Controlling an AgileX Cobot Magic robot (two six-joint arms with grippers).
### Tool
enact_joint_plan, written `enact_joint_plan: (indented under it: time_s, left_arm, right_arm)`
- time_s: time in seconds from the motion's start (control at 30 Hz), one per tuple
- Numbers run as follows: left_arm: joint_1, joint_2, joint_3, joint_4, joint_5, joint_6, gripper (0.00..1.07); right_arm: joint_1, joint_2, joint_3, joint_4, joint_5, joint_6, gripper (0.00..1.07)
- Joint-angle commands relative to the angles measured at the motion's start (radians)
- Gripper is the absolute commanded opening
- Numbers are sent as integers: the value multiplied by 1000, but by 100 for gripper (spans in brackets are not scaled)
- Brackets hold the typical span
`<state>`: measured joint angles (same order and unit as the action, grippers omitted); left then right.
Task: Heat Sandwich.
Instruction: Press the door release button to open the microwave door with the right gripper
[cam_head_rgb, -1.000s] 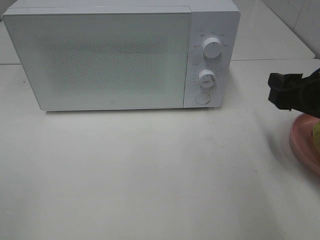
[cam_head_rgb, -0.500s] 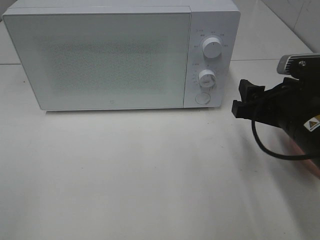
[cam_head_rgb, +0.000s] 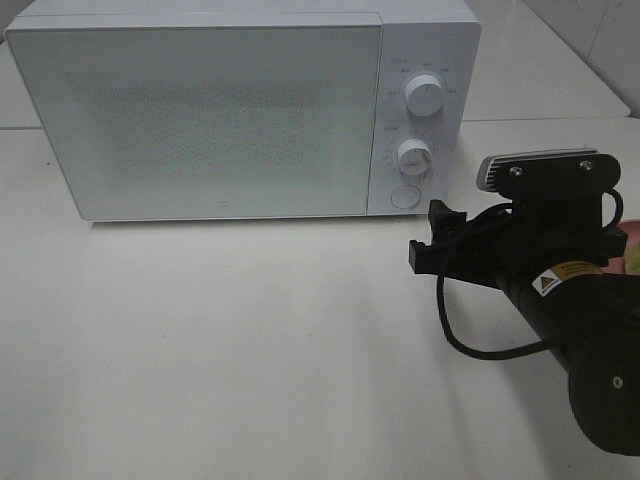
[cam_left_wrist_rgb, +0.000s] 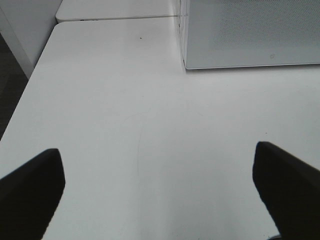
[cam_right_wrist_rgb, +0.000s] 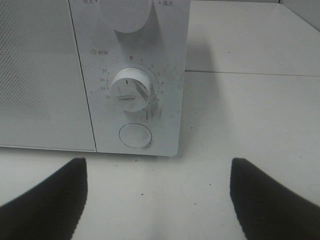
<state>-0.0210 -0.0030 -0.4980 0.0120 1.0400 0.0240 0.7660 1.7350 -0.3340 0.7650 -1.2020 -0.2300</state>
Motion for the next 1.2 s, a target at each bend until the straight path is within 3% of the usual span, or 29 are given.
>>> enact_joint_plan:
  time_s: [0.03,0.37,0.77,0.97,1.2]
  left_arm:
    - [-7,-27,4,1,-4,-4,98]
    - [-7,-27,4,1,-4,-4,98]
    - [-7,-27,4,1,-4,-4,98]
    - [-7,-27,4,1,-4,-4,98]
    - [-7,-27,4,1,-4,-4,98]
  right_arm:
    - [4,0,-9,4,-59,8,76]
    - [4,0,-9,3,-27,196,76]
    - [4,0,-9,3,-8,938,74]
    - [4,0,-9,3,-7,1257,66]
    - [4,0,-9,3,-7,1391,51]
